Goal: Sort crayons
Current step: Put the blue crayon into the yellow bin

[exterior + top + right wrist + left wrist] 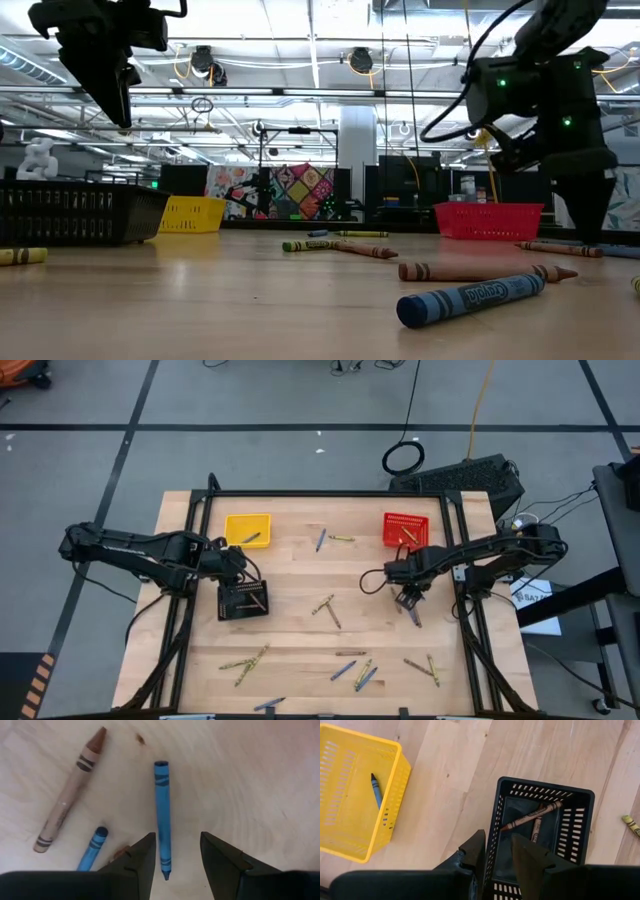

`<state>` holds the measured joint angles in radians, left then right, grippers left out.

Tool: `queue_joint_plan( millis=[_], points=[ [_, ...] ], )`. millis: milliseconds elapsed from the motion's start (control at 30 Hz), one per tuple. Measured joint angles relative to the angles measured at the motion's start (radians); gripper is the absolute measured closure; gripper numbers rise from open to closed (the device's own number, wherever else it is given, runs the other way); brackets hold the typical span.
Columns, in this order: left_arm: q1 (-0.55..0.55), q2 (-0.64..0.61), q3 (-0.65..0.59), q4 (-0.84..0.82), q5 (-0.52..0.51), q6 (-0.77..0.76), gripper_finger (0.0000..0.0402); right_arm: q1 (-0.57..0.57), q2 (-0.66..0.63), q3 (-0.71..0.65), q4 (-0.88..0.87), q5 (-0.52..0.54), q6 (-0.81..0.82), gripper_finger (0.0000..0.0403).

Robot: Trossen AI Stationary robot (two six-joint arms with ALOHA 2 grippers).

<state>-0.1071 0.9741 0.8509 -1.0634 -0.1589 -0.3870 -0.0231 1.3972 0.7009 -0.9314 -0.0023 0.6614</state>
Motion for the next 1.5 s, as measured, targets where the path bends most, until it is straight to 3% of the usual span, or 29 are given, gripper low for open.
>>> queue_joint_plan(
  millis=[400, 767, 1033, 1233, 1500],
  points=[
    [0.000, 0.000, 0.000, 0.000, -0.006, 0.000, 0.0308, -0.001, -0.003, -0.061, 0.081, -0.026, 0.034, 0.0274],
    [0.000, 0.000, 0.000, 0.000, -0.005, 0.000, 0.0308, 0.000, -0.002, -0.065, 0.109, -0.035, 0.035, 0.0394],
    [0.000, 0.000, 0.000, 0.000, -0.011, 0.000, 0.0308, 0.000, -0.002, -0.066, 0.115, -0.034, 0.090, 0.0399],
    [0.000, 0.000, 0.000, 0.018, -0.100, 0.000, 0.0308, 0.000, -0.011, -0.055, 0.108, -0.033, 0.094, 0.0401],
    [0.000, 0.000, 0.000, 0.047, -0.109, 0.001, 0.0308, 0.000, -0.118, -0.026, 0.147, -0.020, 0.079, 0.0402]
  ],
)
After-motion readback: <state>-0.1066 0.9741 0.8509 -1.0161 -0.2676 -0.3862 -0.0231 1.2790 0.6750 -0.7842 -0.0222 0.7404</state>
